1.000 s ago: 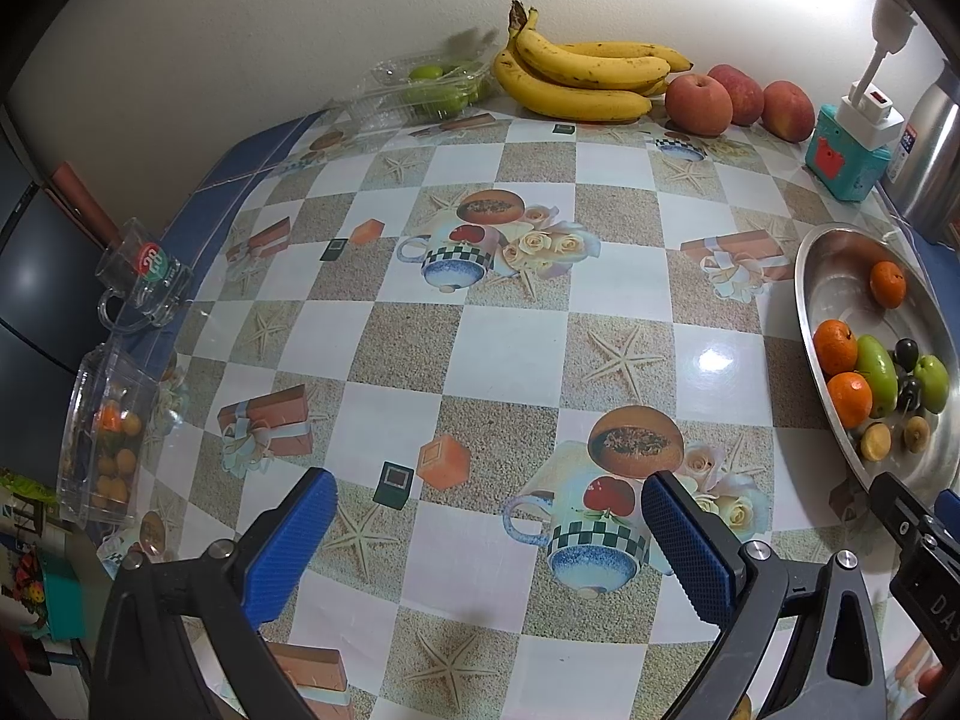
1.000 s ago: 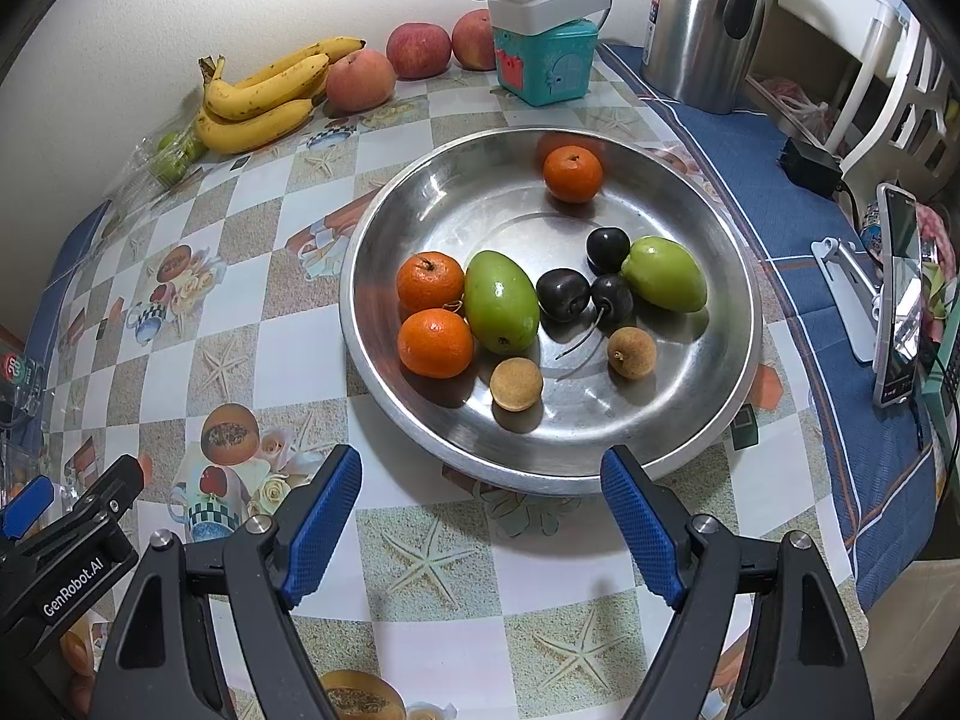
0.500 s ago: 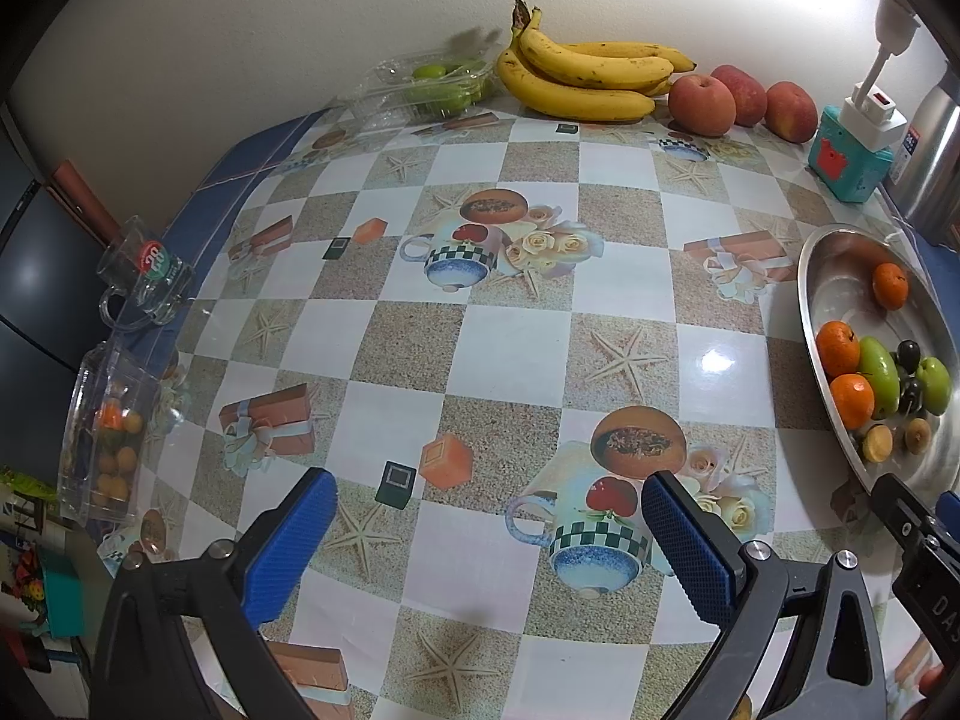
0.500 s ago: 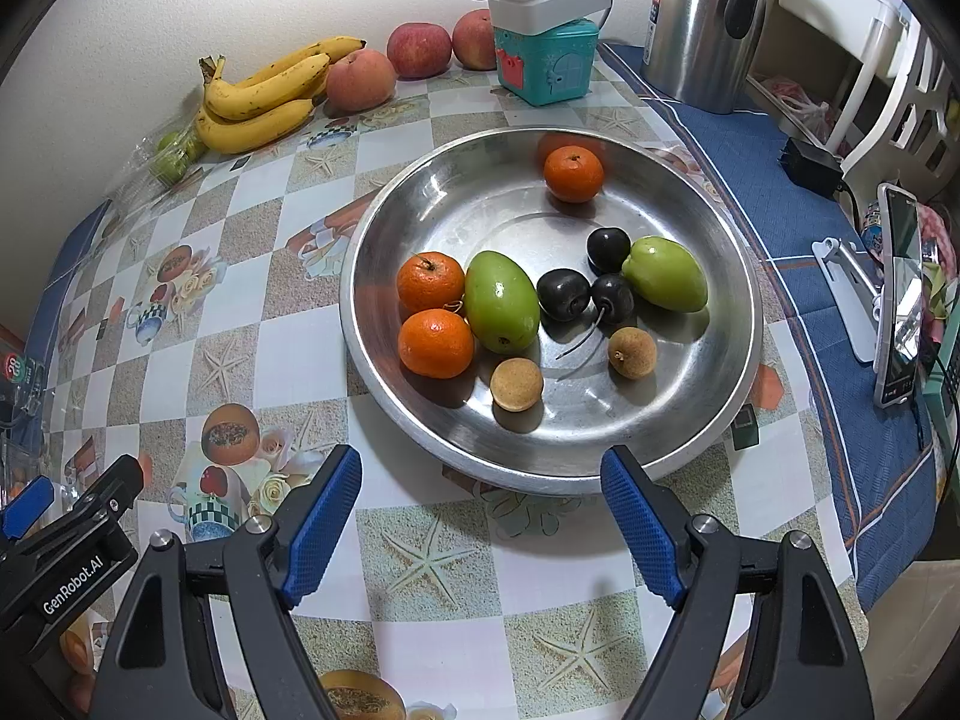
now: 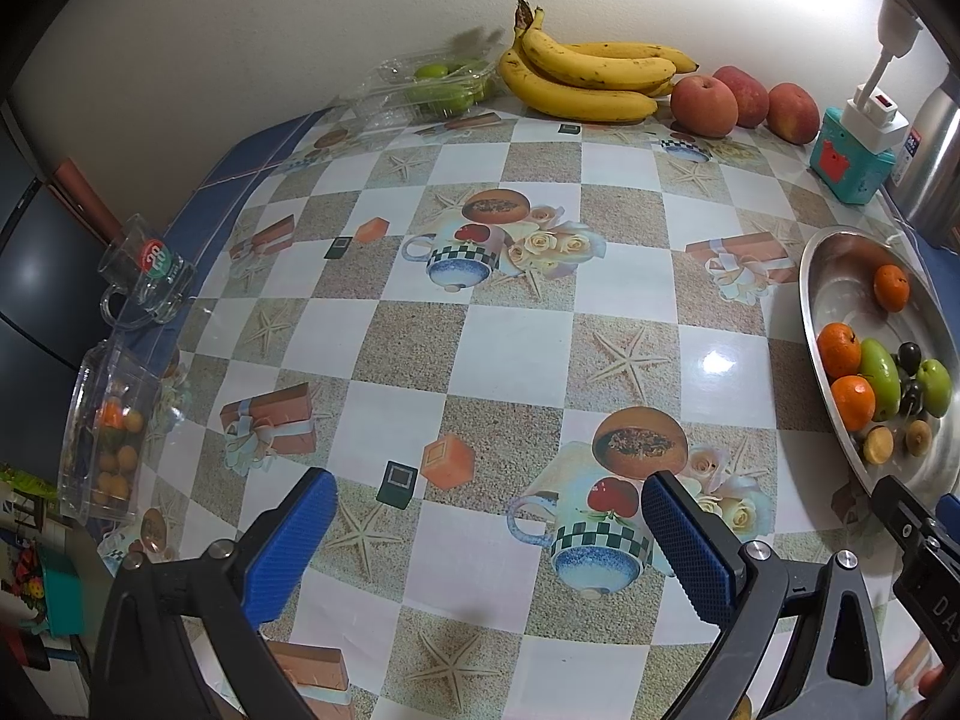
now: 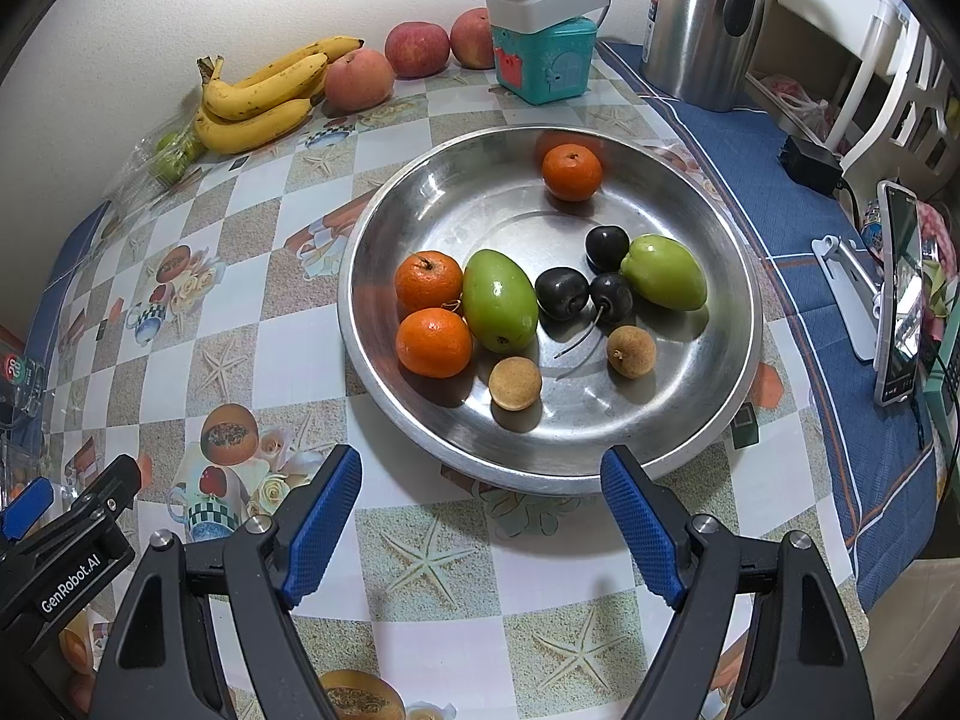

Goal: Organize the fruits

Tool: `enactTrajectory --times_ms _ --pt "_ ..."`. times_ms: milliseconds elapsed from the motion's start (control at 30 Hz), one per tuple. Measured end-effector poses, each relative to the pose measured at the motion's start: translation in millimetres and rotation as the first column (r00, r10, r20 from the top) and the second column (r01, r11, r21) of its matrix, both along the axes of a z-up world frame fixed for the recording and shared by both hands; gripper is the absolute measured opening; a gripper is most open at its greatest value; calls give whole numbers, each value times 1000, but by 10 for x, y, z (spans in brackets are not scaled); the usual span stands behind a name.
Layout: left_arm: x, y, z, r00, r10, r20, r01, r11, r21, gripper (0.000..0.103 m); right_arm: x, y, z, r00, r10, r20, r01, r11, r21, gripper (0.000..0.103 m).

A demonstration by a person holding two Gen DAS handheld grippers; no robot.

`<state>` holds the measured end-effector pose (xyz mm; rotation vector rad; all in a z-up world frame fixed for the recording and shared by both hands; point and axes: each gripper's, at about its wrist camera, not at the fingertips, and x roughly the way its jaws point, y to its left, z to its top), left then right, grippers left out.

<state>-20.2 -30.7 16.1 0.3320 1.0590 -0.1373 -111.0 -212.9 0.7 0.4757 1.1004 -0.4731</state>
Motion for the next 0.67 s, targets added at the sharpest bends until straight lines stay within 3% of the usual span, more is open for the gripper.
enactTrajectory --times_ms 667 --pt "-21 3 46 1000 3 23 -3 1000 1 103 0 -1 1 1000 1 0 -1 1000 1 83"
